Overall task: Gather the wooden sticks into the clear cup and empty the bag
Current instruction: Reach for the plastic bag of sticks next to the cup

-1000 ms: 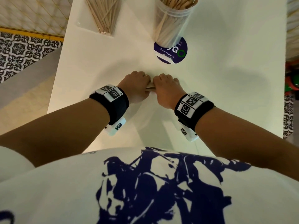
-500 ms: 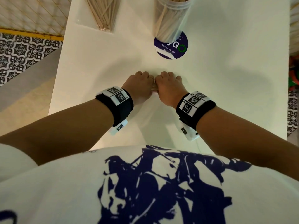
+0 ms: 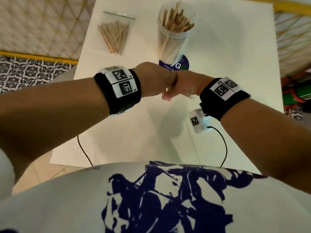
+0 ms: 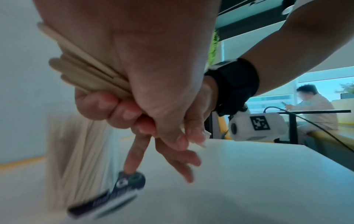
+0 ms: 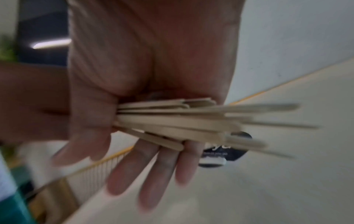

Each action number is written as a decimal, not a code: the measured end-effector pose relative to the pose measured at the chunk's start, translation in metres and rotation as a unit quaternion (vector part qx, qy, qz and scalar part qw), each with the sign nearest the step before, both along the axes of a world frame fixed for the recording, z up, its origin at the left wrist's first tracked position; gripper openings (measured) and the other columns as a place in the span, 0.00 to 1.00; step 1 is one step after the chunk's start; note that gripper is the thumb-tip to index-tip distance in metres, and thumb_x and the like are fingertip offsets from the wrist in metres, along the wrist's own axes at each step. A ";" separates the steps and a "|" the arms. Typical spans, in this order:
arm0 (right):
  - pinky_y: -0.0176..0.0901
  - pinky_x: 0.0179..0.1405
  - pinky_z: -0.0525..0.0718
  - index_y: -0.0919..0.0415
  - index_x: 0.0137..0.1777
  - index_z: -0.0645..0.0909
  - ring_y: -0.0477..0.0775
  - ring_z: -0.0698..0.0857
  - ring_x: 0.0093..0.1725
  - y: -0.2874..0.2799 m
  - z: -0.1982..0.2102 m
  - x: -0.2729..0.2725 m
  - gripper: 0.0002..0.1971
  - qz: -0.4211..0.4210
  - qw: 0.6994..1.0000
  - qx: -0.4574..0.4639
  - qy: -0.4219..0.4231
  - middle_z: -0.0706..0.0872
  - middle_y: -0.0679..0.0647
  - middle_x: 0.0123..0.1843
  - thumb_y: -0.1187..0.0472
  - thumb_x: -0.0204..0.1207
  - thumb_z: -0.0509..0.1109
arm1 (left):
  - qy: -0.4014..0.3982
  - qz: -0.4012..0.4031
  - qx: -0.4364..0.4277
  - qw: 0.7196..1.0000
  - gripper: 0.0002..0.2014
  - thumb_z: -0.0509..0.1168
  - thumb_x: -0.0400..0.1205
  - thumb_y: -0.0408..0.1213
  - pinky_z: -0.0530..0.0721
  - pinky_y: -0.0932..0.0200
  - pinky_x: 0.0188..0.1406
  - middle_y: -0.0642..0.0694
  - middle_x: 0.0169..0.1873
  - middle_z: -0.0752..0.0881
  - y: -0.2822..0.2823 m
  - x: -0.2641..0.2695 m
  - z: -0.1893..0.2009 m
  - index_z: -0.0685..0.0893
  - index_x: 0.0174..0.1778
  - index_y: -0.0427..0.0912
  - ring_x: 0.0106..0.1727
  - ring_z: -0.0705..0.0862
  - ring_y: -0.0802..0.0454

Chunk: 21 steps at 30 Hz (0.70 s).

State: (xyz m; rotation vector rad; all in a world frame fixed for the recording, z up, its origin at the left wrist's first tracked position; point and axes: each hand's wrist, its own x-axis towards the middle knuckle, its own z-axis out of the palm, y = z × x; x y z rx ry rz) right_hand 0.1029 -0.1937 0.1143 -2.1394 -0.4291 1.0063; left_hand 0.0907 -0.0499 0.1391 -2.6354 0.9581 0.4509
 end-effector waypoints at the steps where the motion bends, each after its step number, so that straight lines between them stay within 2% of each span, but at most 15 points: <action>1: 0.28 0.31 0.79 0.63 0.37 0.83 0.41 0.81 0.25 -0.002 0.010 0.000 0.07 -0.015 1.000 0.004 0.016 0.83 0.47 0.25 0.64 0.71 0.78 | -0.004 -0.015 -0.003 1.000 0.12 0.55 0.84 0.34 0.76 0.51 0.32 0.47 0.36 0.77 -0.004 0.001 0.013 0.74 0.62 0.38 0.36 0.79 0.41; 3: 0.33 0.26 0.80 0.58 0.34 0.83 0.43 0.76 0.20 -0.004 0.026 0.003 0.10 -0.025 0.999 -0.017 -0.020 0.80 0.55 0.25 0.56 0.74 0.76 | -0.033 -0.068 -0.021 0.997 0.14 0.60 0.83 0.41 0.77 0.50 0.34 0.46 0.42 0.82 -0.003 0.008 0.035 0.74 0.63 0.39 0.39 0.81 0.42; 5: 0.38 0.28 0.77 0.57 0.38 0.83 0.46 0.75 0.20 -0.010 0.037 0.008 0.10 -0.021 0.996 -0.053 -0.071 0.78 0.55 0.24 0.51 0.76 0.73 | -0.085 -0.099 -0.058 0.990 0.28 0.67 0.76 0.55 0.76 0.49 0.47 0.45 0.55 0.83 0.012 0.021 0.049 0.73 0.66 0.41 0.51 0.83 0.41; 7: 0.41 0.31 0.75 0.60 0.42 0.82 0.50 0.77 0.23 -0.021 0.047 0.012 0.12 -0.050 0.989 -0.079 -0.112 0.78 0.50 0.22 0.50 0.77 0.71 | -0.103 -0.033 -0.218 0.970 0.38 0.67 0.70 0.66 0.70 0.51 0.61 0.46 0.64 0.79 0.030 0.029 0.058 0.73 0.69 0.44 0.65 0.77 0.44; 8: 0.41 0.31 0.74 0.61 0.43 0.82 0.51 0.77 0.24 -0.026 0.051 0.013 0.13 -0.067 0.987 -0.074 -0.123 0.78 0.48 0.20 0.49 0.76 0.71 | -0.084 0.033 -0.339 0.936 0.37 0.65 0.71 0.66 0.67 0.56 0.66 0.46 0.67 0.78 0.034 0.030 0.061 0.74 0.70 0.44 0.69 0.75 0.48; 9: 0.41 0.31 0.75 0.61 0.44 0.81 0.51 0.78 0.25 -0.029 0.055 0.013 0.13 -0.075 0.986 -0.069 -0.131 0.79 0.46 0.19 0.50 0.76 0.71 | -0.053 0.104 -0.454 0.883 0.33 0.62 0.76 0.63 0.66 0.62 0.69 0.46 0.67 0.78 0.035 0.031 0.060 0.74 0.70 0.43 0.70 0.74 0.53; 10: 0.40 0.31 0.75 0.60 0.44 0.81 0.50 0.78 0.25 -0.028 0.059 0.013 0.12 -0.071 0.985 -0.068 -0.142 0.79 0.43 0.19 0.50 0.76 0.71 | -0.012 0.166 -0.531 0.831 0.28 0.59 0.81 0.58 0.69 0.63 0.69 0.47 0.66 0.79 0.031 0.030 0.060 0.75 0.70 0.42 0.67 0.75 0.57; 11: 0.38 0.30 0.75 0.59 0.42 0.81 0.48 0.78 0.24 -0.024 0.063 0.011 0.11 -0.056 0.985 -0.070 -0.147 0.80 0.44 0.20 0.51 0.75 0.72 | 0.027 0.206 -0.570 0.795 0.24 0.55 0.84 0.54 0.73 0.61 0.67 0.47 0.63 0.82 0.023 0.026 0.059 0.77 0.68 0.41 0.63 0.77 0.58; 13: 0.36 0.30 0.76 0.59 0.40 0.82 0.45 0.78 0.23 -0.011 0.068 0.011 0.09 -0.033 0.988 -0.053 -0.144 0.81 0.48 0.26 0.54 0.74 0.73 | 0.073 0.231 -0.594 0.767 0.22 0.51 0.86 0.50 0.76 0.60 0.66 0.48 0.62 0.83 0.004 0.019 0.055 0.78 0.67 0.41 0.62 0.80 0.57; 15: 0.37 0.30 0.78 0.62 0.41 0.82 0.48 0.79 0.24 -0.001 0.071 0.012 0.10 -0.036 0.989 -0.026 -0.140 0.81 0.54 0.28 0.54 0.74 0.74 | 0.080 0.247 -0.640 0.723 0.21 0.53 0.86 0.49 0.73 0.67 0.67 0.49 0.64 0.81 -0.007 0.014 0.054 0.76 0.70 0.42 0.65 0.79 0.59; 16: 0.38 0.31 0.78 0.62 0.41 0.81 0.50 0.79 0.25 0.000 0.074 0.014 0.11 -0.050 0.987 -0.024 -0.151 0.81 0.53 0.27 0.54 0.75 0.74 | 0.065 0.266 -0.681 0.679 0.21 0.54 0.85 0.52 0.73 0.65 0.67 0.49 0.63 0.81 -0.007 0.014 0.052 0.77 0.68 0.44 0.64 0.79 0.59; 17: 0.39 0.32 0.78 0.61 0.41 0.81 0.51 0.78 0.24 0.000 0.079 0.016 0.11 -0.078 0.982 -0.017 -0.171 0.80 0.52 0.25 0.53 0.75 0.73 | 0.051 0.300 -0.727 0.616 0.20 0.55 0.82 0.56 0.73 0.63 0.66 0.50 0.59 0.81 -0.005 0.017 0.052 0.78 0.63 0.48 0.62 0.79 0.59; 18: 0.41 0.33 0.79 0.60 0.42 0.80 0.52 0.78 0.24 0.000 0.085 0.020 0.10 -0.124 0.973 0.006 -0.194 0.79 0.52 0.24 0.53 0.75 0.73 | 0.064 0.350 -0.766 0.535 0.21 0.54 0.79 0.61 0.72 0.61 0.66 0.53 0.56 0.81 -0.003 0.018 0.051 0.79 0.59 0.52 0.62 0.78 0.60; 20: 0.47 0.34 0.80 0.62 0.43 0.80 0.53 0.78 0.24 0.000 0.102 0.030 0.11 -0.254 0.932 0.133 -0.223 0.78 0.51 0.23 0.54 0.74 0.73 | 0.212 0.457 -0.789 0.352 0.30 0.52 0.78 0.67 0.66 0.52 0.72 0.53 0.58 0.81 0.001 0.025 0.042 0.77 0.66 0.48 0.71 0.74 0.53; 21: 0.48 0.33 0.80 0.63 0.43 0.79 0.53 0.77 0.23 0.001 0.111 0.034 0.11 -0.309 0.898 0.227 -0.218 0.77 0.51 0.22 0.55 0.73 0.74 | 0.300 0.489 -0.769 0.281 0.35 0.50 0.80 0.67 0.63 0.47 0.75 0.49 0.62 0.81 0.000 0.024 0.038 0.75 0.70 0.43 0.75 0.71 0.47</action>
